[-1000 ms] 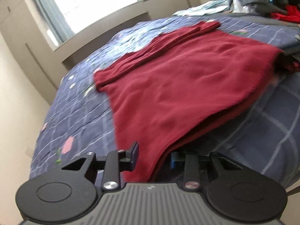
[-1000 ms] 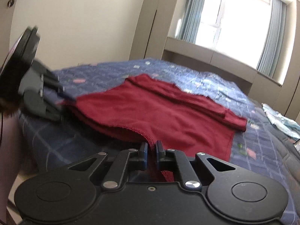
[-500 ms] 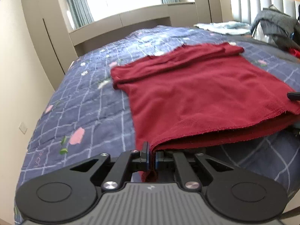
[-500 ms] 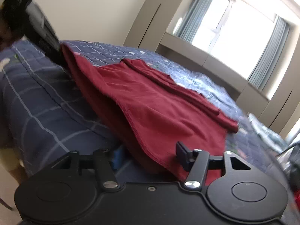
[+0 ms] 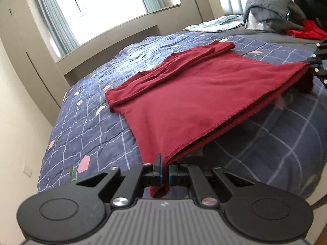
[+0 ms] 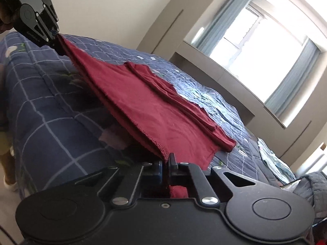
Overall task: Fold small clothes
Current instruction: 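Lift the hem with both grippers and fold it over toward the collar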
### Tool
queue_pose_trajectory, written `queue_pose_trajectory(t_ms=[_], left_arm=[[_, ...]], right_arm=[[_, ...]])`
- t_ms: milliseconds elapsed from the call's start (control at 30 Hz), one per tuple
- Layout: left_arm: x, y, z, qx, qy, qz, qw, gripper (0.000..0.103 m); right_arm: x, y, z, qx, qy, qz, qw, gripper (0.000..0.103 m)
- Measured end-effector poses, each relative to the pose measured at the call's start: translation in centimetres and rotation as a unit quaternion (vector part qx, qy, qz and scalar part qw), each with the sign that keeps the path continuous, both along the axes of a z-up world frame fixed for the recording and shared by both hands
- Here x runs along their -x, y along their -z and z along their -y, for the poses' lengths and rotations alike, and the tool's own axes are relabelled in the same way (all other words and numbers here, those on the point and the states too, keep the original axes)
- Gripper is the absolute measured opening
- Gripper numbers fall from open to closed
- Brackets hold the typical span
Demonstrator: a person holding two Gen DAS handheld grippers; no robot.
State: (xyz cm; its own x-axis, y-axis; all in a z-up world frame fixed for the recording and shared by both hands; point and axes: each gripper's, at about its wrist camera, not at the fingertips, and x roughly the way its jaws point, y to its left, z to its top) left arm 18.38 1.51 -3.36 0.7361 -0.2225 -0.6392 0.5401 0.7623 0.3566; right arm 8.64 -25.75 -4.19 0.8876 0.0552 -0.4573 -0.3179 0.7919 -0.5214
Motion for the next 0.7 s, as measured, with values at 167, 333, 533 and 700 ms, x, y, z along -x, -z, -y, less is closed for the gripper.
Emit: queue_pose_trajectory(t_ms=[167,333,533,700], left_arm=[[2.3,-1.3,0.2,0.005,0.020,-0.002,0.9998,0.005],[5.4,-2.5,0.3,-0.002,0.045,-0.025,0.9987,0.005],[6.6,-4.5,0.4,0.001,0.058,-0.045,0.9973,0.005],[2.5,-7.4,1.1,0.034,0.044,-0.055,0.9969,0.005]], right_arm=[[1.6,-1.8,0.6,0.012,-0.021,-0.012,1.000,0.003],[3.4,-3.6,1.1,0.018,-0.040,-0.054,0.998,0.003],[4.0,-6.0,2.0,0.003,-0.049,-0.093,0.994,0.004],[0.5,-9.2,3.0,-0.028,-0.054,-0.111,0.992,0.004]])
